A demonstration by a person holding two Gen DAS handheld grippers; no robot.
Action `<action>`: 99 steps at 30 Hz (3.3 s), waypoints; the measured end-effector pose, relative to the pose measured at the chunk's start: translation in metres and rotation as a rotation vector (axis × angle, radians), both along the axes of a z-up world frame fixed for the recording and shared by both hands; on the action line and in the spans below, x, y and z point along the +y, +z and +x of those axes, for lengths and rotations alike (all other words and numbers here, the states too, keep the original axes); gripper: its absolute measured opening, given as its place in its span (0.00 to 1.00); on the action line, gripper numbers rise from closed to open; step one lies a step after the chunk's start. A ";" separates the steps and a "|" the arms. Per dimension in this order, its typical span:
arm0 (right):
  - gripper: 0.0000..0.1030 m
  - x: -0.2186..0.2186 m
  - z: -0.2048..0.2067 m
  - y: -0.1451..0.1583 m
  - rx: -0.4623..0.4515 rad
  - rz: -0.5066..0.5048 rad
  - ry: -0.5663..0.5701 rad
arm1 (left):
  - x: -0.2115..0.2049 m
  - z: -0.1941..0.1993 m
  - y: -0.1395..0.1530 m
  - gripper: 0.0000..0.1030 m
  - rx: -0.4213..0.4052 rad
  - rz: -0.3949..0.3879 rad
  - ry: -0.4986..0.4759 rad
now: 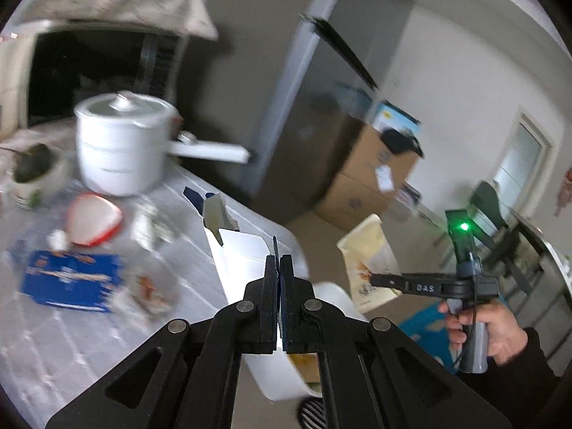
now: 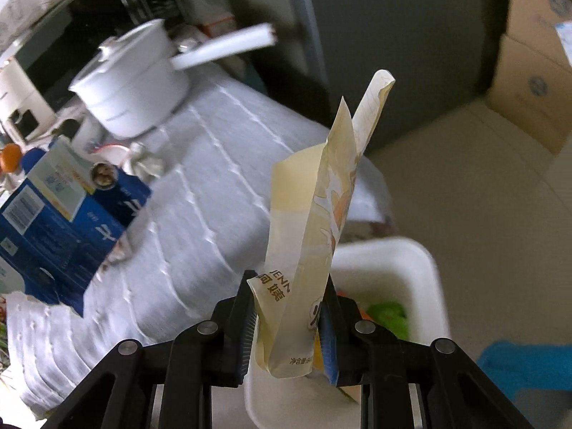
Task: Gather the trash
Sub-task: 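Carry the blue box and cream wrapper to the white bin and release both, then move both open tools back over the table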
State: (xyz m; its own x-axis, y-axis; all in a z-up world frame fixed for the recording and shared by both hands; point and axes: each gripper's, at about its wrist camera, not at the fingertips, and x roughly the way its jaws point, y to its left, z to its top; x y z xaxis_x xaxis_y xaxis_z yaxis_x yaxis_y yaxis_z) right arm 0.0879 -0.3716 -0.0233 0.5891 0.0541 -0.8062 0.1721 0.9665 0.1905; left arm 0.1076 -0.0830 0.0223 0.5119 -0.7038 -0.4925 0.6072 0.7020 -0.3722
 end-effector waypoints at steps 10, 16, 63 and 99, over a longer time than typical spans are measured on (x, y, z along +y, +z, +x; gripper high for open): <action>0.27 -0.045 -0.035 -0.017 0.060 -0.010 -0.099 | -0.093 -0.011 -0.047 0.00 0.153 0.011 -0.224; 0.27 -0.057 -0.037 -0.025 0.093 -0.015 -0.123 | -0.133 -0.008 -0.089 0.00 0.180 0.099 -0.252; 0.74 0.016 0.030 -0.040 0.164 -0.032 -0.033 | 0.060 0.056 -0.079 1.00 0.127 0.454 0.361; 0.76 0.291 0.158 -0.113 0.154 -0.189 0.370 | 0.188 0.093 -0.094 1.00 0.186 0.554 0.579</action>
